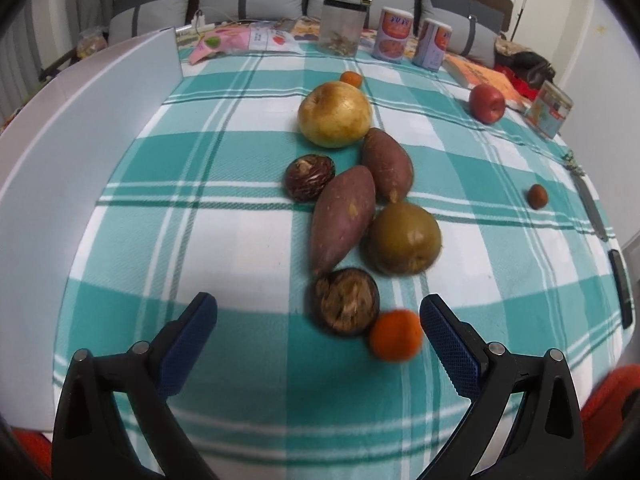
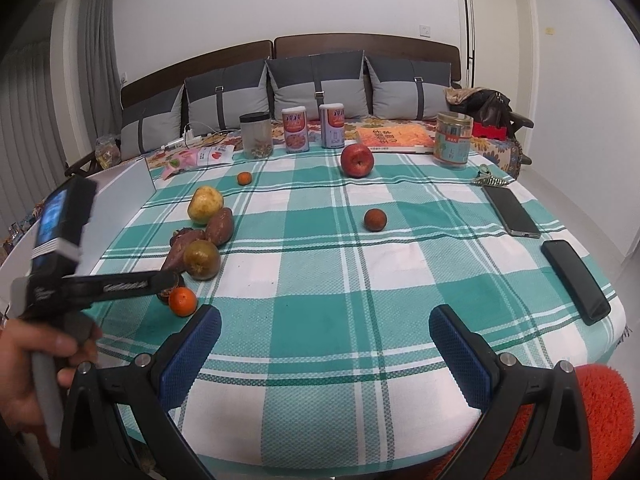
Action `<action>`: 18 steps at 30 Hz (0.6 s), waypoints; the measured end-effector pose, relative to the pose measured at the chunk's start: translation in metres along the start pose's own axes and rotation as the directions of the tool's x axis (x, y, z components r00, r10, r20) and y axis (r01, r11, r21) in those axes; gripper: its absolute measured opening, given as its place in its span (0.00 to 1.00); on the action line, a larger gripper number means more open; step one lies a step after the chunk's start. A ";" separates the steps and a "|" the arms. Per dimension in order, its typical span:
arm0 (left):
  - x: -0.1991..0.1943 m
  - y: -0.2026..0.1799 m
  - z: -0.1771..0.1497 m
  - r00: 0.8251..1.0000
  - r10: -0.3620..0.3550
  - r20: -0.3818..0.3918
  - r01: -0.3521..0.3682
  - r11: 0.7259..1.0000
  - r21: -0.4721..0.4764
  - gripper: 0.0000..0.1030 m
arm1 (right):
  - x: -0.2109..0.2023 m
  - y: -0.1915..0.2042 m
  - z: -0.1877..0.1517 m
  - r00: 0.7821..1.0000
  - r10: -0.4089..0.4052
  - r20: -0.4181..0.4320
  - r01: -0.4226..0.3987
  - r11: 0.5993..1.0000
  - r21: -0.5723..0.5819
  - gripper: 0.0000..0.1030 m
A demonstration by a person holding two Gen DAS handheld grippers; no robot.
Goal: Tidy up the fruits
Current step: 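Grasp the dark brown round fruit with the left tool while the right tool grasps the small brown fruit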
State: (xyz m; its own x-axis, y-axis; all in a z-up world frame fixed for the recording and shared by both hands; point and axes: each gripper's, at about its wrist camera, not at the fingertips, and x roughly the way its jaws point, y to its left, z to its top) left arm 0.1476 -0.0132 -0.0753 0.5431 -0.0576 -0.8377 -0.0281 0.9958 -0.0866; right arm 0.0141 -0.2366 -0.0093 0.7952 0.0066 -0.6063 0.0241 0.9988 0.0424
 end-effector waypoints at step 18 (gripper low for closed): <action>0.004 0.066 -0.021 0.993 -0.024 -0.118 0.030 0.998 0.053 0.99 | 0.006 -0.008 0.001 0.999 0.029 -0.026 -0.028 0.998 0.052 1.00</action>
State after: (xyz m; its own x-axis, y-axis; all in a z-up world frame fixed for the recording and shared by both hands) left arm 0.1306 0.0508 -0.0960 0.4411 -0.0891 -0.8930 0.0331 0.9960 -0.0830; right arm 0.0190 -0.2442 -0.0123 0.7798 0.0368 -0.6249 0.0334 0.9944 0.1002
